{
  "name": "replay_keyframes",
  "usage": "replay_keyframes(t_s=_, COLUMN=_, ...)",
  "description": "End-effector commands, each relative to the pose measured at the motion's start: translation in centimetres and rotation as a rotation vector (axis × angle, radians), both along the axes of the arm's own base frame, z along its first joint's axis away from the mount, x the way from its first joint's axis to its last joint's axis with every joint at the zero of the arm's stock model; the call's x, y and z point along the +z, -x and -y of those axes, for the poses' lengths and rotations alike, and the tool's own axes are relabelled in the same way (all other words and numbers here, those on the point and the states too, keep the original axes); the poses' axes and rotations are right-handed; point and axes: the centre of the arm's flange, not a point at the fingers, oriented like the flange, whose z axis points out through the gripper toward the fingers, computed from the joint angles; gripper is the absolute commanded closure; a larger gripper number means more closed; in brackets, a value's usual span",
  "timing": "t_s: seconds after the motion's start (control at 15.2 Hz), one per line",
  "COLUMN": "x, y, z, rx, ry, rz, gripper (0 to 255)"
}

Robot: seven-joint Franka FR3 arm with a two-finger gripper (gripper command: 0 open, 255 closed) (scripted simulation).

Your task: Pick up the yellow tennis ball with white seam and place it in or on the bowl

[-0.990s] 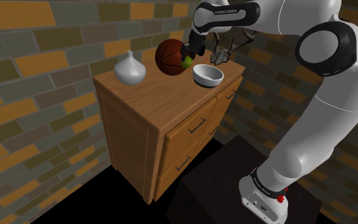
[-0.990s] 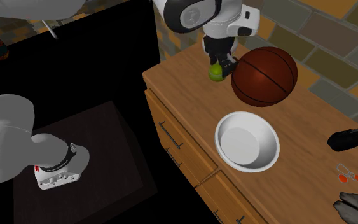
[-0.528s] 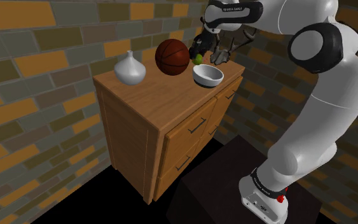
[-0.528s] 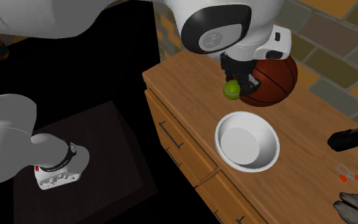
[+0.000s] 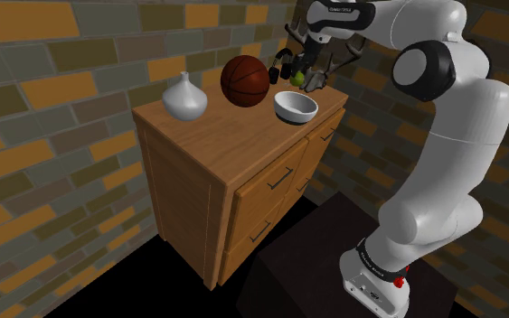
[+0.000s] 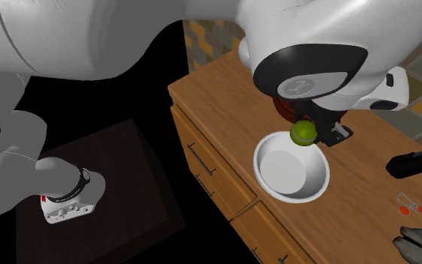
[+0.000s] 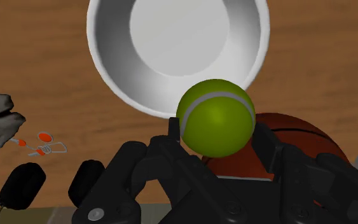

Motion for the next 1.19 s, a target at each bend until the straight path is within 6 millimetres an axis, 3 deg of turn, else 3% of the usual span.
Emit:
replay_keyframes(t_s=0.0, x=0.0, y=0.2, z=2.6, rx=0.001, ry=0.0, rz=0.0, gripper=255)
replay_keyframes(t_s=0.07, x=0.0, y=0.2, z=3.6, rx=0.001, ry=0.0, rz=0.0, gripper=255)
replay_keyframes(t_s=1.12, x=-8.4, y=0.2, z=3.6, rx=0.001, ry=0.0, rz=0.0, gripper=255)
